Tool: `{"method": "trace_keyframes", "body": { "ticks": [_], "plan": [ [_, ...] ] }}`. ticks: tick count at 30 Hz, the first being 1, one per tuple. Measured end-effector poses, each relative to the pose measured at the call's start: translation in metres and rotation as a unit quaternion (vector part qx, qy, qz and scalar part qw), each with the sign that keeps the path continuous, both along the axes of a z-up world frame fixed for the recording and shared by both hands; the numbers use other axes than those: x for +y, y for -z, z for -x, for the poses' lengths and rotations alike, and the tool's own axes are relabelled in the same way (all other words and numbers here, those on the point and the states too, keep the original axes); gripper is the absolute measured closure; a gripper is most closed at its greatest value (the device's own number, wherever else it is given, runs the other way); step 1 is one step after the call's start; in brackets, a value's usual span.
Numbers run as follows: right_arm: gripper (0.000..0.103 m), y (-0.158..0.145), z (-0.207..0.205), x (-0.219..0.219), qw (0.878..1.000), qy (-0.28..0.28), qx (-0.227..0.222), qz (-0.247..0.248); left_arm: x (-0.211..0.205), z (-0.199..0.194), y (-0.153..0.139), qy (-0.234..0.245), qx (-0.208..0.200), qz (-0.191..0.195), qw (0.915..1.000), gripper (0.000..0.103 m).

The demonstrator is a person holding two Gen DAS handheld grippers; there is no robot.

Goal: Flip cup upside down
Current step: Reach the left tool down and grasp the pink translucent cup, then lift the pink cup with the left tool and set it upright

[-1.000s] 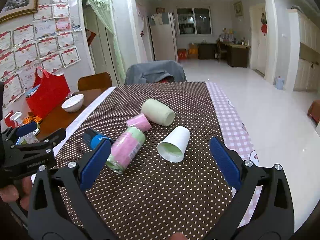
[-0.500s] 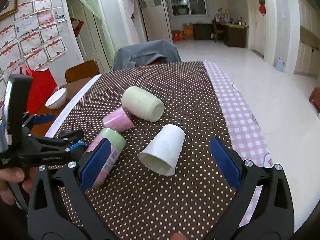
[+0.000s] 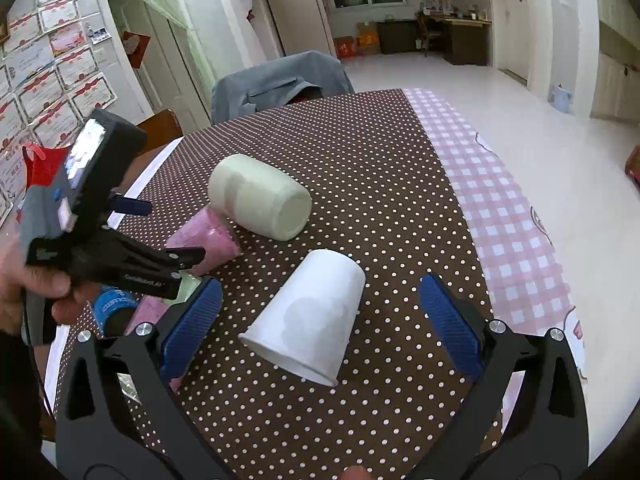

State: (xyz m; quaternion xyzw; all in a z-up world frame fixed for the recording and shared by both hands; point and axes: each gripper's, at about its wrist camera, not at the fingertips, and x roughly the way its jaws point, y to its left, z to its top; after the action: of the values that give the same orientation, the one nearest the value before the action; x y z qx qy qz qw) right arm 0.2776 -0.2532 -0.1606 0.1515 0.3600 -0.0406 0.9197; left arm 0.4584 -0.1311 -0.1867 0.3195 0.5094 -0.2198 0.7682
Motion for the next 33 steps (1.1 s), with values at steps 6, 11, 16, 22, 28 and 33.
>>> {"method": "trace_keyframes", "body": {
  "ticks": [6, 11, 16, 22, 28, 33],
  "plan": [
    [0.006, 0.01, -0.004, -0.008, 1.0, 0.005, 0.007, -0.007, 0.003, -0.029, 0.013, 0.005, 0.079, 0.019, 0.9967, 0.004],
    [0.006, 0.014, -0.003, -0.009, 1.0, 0.008, 0.009, -0.008, 0.007, -0.055, 0.02, -0.012, 0.088, 0.026, 0.9957, 0.01],
    [0.006, 0.013, 0.001, -0.01, 1.0, 0.012, 0.008, -0.011, 0.014, -0.07, 0.023, -0.03, 0.1, 0.048, 0.9933, 0.035],
    [0.006, 0.006, 0.01, -0.009, 1.0, 0.012, 0.002, -0.008, 0.049, -0.071, 0.001, -0.067, 0.077, 0.071, 0.9923, 0.036],
    [0.006, -0.009, 0.027, -0.003, 1.0, 0.011, -0.014, -0.007, 0.073, -0.052, -0.041, -0.081, 0.042, 0.099, 0.9908, 0.036],
    [0.006, -0.023, 0.05, 0.004, 0.999, 0.01, -0.031, -0.004, 0.071, 0.005, -0.074, -0.067, 0.014, 0.124, 0.99, 0.036]
  ]
}}
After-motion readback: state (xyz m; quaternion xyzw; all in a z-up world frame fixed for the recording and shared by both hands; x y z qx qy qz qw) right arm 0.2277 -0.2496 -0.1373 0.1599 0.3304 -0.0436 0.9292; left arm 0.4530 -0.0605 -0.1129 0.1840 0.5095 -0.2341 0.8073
